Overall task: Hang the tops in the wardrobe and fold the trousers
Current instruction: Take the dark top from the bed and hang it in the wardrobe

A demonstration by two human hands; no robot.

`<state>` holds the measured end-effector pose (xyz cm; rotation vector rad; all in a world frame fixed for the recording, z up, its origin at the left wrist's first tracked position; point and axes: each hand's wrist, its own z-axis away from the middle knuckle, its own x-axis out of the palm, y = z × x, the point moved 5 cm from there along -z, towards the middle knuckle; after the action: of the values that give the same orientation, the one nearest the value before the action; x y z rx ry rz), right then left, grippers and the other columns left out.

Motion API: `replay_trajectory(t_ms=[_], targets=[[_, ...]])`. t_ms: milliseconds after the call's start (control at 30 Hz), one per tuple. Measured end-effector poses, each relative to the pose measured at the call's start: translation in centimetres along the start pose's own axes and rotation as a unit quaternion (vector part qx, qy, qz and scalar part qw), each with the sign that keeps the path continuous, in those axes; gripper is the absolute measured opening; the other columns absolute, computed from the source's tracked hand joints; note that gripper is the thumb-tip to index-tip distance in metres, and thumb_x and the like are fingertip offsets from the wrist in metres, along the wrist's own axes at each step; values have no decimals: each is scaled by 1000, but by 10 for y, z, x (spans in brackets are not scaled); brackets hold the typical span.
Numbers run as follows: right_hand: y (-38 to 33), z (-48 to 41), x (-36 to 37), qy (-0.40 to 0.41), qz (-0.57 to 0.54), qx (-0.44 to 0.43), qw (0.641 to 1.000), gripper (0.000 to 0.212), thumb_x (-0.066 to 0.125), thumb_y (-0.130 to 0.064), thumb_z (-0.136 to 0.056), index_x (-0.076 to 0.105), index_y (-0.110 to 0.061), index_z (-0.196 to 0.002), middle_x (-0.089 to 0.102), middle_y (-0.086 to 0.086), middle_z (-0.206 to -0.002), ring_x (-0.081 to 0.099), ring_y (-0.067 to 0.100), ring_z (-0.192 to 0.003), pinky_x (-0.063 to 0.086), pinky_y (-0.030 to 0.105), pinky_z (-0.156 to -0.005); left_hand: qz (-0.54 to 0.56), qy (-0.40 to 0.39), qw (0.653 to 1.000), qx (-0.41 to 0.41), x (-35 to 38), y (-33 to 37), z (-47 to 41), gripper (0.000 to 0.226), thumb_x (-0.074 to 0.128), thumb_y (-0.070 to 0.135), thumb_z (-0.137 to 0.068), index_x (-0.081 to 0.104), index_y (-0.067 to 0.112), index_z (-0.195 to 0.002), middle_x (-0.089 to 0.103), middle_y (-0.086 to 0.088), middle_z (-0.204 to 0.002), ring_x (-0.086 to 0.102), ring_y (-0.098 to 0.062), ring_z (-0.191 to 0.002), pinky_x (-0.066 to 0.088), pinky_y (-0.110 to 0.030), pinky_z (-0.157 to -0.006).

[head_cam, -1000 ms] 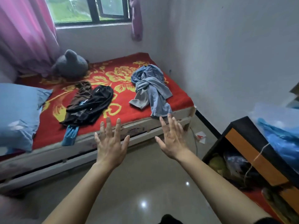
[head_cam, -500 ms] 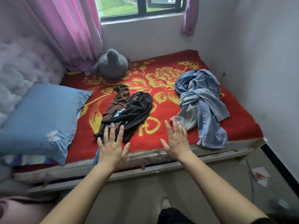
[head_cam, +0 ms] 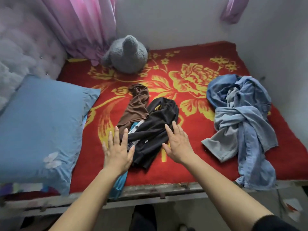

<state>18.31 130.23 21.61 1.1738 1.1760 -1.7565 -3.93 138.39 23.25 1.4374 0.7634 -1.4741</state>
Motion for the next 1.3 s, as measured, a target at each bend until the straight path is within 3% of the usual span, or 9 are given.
replay_trajectory(t_ms=[133,333,500,733,833,967,1100,1167,1300], targets=[[15,-57,25,-36,-12,85,996,77,49,-44,-99,7,-22,-160,-2,14,-166,5,34,-153,14,44,-121,-3,-49,998,41,22,-13,-91,72,32,55,-92,24,20,-154,13,-17,-162,18,-40,-146,26,-61,-110],[50,-120,75,-90,-44,185,978,77,51,-46,-97,11,-24,-159,3,15,-166,10,35,-151,23,50,-119,-29,-117,989,83,81,-4,-193,76,45,48,-96,9,20,-157,-1,-15,-163,4,-37,-149,20,-57,-115],[98,-182,138,-115,-88,235,961,78,54,-43,-97,10,-27,-159,4,16,-166,11,35,-151,22,47,-120,-65,-143,978,138,162,11,-262,78,60,45,-88,27,17,-153,17,-20,-160,24,-42,-143,35,-58,-105],[157,-263,241,-82,-162,279,943,75,53,-43,-98,8,-36,-158,-9,18,-164,10,39,-150,21,48,-119,-58,-333,938,75,318,15,-308,71,40,58,-96,4,41,-154,-12,1,-164,-8,-33,-150,16,-64,-114],[173,-289,252,58,-129,263,954,76,55,-45,-96,14,-31,-159,-15,23,-162,5,41,-150,17,49,-120,-127,-305,940,89,360,11,-292,82,46,60,-92,-6,41,-153,-22,-2,-161,-14,-37,-148,14,-67,-112],[209,-359,239,158,-182,314,918,90,59,-53,-91,10,-22,-160,-8,26,-162,17,39,-149,21,43,-119,-141,-272,947,101,376,10,-294,86,48,62,-91,-9,42,-152,-23,-1,-161,-13,-37,-148,15,-66,-112],[232,-413,245,51,-316,391,863,107,70,-31,-85,-6,-20,-159,30,9,-160,44,26,-138,36,33,-107,-139,-282,945,91,385,6,-293,86,51,59,-91,-7,43,-152,-22,-2,-161,-13,-37,-148,16,-67,-111],[223,-411,255,9,-383,378,843,96,68,-18,-81,12,-20,-159,47,7,-149,48,26,-134,39,31,-107,-130,-286,945,86,385,5,-294,85,52,59,-91,-4,44,-152,-20,-1,-162,-12,-37,-148,17,-67,-111],[185,-352,260,-13,-168,135,976,55,57,-2,-75,54,-12,-129,62,15,-110,60,40,-102,48,42,-80,-105,-277,951,87,375,10,-304,78,61,51,-89,16,43,-152,0,1,-164,3,-34,-149,26,-62,-110]])
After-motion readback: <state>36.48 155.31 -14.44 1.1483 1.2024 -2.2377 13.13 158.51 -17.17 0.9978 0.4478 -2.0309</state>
